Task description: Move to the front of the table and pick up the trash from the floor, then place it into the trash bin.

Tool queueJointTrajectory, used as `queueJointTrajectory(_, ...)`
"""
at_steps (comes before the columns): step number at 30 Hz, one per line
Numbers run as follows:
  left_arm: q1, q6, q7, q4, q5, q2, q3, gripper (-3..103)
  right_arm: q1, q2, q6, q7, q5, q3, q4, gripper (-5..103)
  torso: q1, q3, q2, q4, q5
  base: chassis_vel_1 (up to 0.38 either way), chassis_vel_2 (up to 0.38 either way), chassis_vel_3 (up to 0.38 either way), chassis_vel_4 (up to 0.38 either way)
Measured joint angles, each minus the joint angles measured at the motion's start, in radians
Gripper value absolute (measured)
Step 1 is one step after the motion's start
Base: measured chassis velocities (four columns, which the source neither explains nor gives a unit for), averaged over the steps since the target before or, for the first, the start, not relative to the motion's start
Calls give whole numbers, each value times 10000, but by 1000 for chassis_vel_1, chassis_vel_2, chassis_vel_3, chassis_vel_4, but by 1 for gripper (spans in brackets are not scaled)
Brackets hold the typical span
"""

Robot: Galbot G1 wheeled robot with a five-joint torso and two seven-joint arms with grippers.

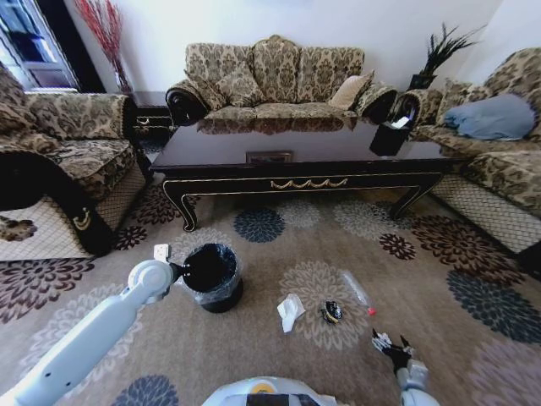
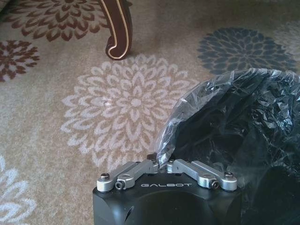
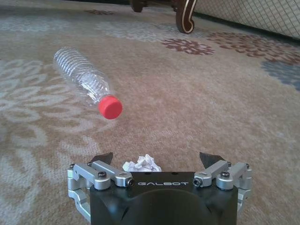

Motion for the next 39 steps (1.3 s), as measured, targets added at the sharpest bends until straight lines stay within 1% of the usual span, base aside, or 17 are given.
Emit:
queueJointTrajectory(5, -30, 0, 19, 11, -74, 64, 0, 2, -13, 54, -70, -20, 83, -10, 19, 101, 0, 1, 0, 0, -1, 0, 0, 0, 0)
queueJointTrajectory(10, -116, -4, 33, -42, -137, 171, 15, 2, -48, 73, -297, 137, 793, -8, 104, 82, -1, 0, 0, 2, -1, 0, 0, 0, 0)
queueJointTrajectory(11, -125, -4, 28, -61, -145, 172, 22, 2, -52, 67, -312, 141, 814, -7, 94, 82, 0, 0, 0, 2, 0, 0, 0, 0, 0)
queueJointTrajectory(12, -141, -8, 1, -104, -164, 171, 48, 2, -65, 49, -319, 143, 814, -6, 35, 71, 0, 0, 0, 2, 0, 0, 0, 0, 0)
queueJointTrajectory(13, -152, -9, -20, -131, -176, 169, 66, 2, -76, 46, -320, 144, 811, -6, -6, 71, -1, 0, 0, 0, -1, 0, 0, 0, 0)
queueJointTrajectory(15, -166, -9, -64, -189, -217, 162, 99, 2, -100, 60, -325, 145, 851, -16, -40, 61, -1, 0, 0, 0, 0, 0, 0, 0, 0)
queueJointTrajectory(17, -175, -9, -86, -208, -247, 157, 103, 2, -120, 74, -341, 144, 885, -33, -36, 61, -1, 0, 0, 1, -1, 0, 0, 0, 0)
queueJointTrajectory(18, -190, -10, -133, -220, -291, 149, 102, 2, -185, 116, -372, 138, 887, -78, 12, 50, -1, 0, 0, 0, -2, 0, 0, 0, 0)
queueJointTrajectory(20, -190, -13, -152, -220, -298, 145, 98, 2, -214, 141, -372, 128, 847, -90, 33, 50, -1, 0, 0, 0, -3, 0, 0, 0, 0)
queueJointTrajectory(24, -91, -14, -196, -276, -345, 139, -26, 2, -296, 217, -367, 117, 789, -110, 189, 28, -1, 0, 0, 1, 1, 0, 0, 0, 0)
queueJointTrajectory(26, -52, -14, -208, -309, -349, 139, -52, 2, -328, 209, -370, 119, 787, -111, 267, 28, -1, 0, 0, 2, 2, 0, 0, 0, 0)
queueJointTrajectory(27, -36, -14, -215, -324, -348, 139, -59, 2, -347, 202, -370, 135, 797, -109, 317, 22, -1, 0, 0, 1, 3, 0, 0, 0, 0)
queueJointTrajectory(29, 3, -14, -221, -355, -226, 112, -35, 2, -424, 156, -421, 278, 1135, -62, 711, 12, -1, 0, 0, 0, 3, 0, 0, 0, 0)
queueJointTrajectory(30, 3, -14, -221, -355, -226, 112, -35, 2, -424, 156, -421, 278, 1135, -62, 711, 12, -1, 0, 0, 0, 3, 0, 0, 0, 0)
queueJointTrajectory(32, 9, -16, -239, -375, -63, 59, 140, 2, -575, 128, -482, 354, 1409, -4, 1234, 3, -1, 0, 0, 4, 3, 0, 0, 0, 0)
queueJointTrajectory(36, -163, -15, -256, -378, 0, -46, 459, 2, -860, 119, -522, 397, 1593, 47, 1913, 1, -1, 0, 0, 4, 0, 0, 0, 0, 0)
queueJointTrajectory(39, -894, -15, -366, -300, 336, -274, 1295, 2, -1601, 171, -499, 387, 1497, 167, 3377, 1, -1, 0, 0, 0, 0, 0, 0, 0, 0)
